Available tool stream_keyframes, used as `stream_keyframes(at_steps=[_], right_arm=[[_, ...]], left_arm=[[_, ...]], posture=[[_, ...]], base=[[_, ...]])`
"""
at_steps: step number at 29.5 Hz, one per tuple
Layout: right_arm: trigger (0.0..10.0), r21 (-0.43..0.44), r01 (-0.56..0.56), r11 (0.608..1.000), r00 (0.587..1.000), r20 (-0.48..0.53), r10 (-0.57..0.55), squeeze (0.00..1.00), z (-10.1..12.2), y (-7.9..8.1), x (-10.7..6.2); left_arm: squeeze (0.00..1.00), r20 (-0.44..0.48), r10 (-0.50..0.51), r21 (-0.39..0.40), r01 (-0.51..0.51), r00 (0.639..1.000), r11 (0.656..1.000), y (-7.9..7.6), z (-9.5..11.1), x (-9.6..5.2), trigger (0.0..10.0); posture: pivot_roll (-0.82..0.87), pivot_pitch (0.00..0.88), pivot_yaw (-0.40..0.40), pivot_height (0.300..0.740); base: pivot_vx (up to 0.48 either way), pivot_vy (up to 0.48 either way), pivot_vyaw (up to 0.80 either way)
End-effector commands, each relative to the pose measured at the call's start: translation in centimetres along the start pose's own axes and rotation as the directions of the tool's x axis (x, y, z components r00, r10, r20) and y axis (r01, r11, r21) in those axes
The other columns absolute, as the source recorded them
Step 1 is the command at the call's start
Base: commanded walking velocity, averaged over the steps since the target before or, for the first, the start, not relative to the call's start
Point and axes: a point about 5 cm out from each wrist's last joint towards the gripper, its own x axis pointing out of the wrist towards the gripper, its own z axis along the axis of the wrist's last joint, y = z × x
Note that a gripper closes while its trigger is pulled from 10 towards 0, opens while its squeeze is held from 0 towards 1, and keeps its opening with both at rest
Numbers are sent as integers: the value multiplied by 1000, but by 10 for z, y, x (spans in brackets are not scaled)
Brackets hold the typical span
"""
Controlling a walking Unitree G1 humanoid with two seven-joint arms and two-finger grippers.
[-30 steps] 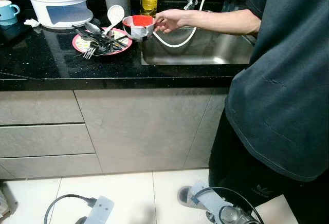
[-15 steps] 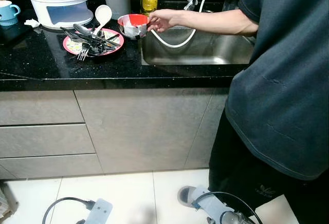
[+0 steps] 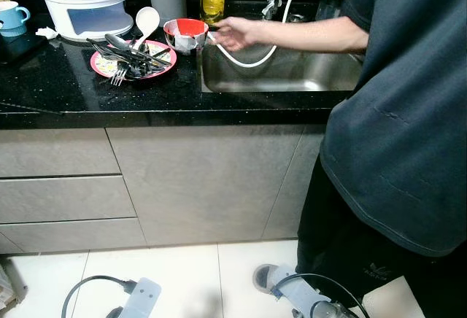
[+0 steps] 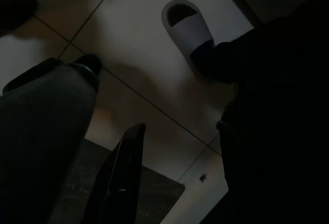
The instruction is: Kitchen organization
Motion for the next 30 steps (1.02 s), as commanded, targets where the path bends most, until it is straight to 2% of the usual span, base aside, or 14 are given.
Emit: stream_keyframes(at_steps=[1, 12, 16, 20, 26, 30], right_arm=[[10000, -11, -5, 1000, 1000, -10, 5, 0, -2, 0, 0], [10000, -44, -14, 999, 1000, -10, 13, 0, -2, -1, 0], [10000, -17, 6, 1000, 1000, -3, -6, 0, 1, -7, 0], [10000, -53, -11, 999, 1000, 5, 11, 0, 3, -6, 0], [10000, -13, 18, 1000, 1000, 15, -18, 0, 7, -14, 0], [10000, -15, 1, 1000, 1000, 11, 0, 0, 4, -10, 0]], left_arm=[[0, -25, 1, 3, -1, 1000, 1000, 2, -10, -3, 10000], [0, -46, 9, -11, -9, 999, 1000, -2, -19, -7, 10000], [0, -42, -1, -5, 0, 999, 1000, -5, -18, -7, 10000], [0, -36, 7, -23, -7, 999, 1000, -5, -17, -7, 10000], [0, -31, 4, -11, -4, 1000, 1000, -3, -14, -5, 10000], [0, -28, -1, -7, 1, 1000, 1000, -4, -14, -5, 10000]], posture=[[251, 0, -58, 740], [262, 0, -67, 740], [257, 0, -67, 740], [246, 0, -70, 740], [240, 0, -55, 740], [236, 0, -60, 740]], base=[[0, 0, 0], [0, 0, 0], [0, 0, 0], [0, 0, 0], [0, 0, 0], [0, 0, 0]])
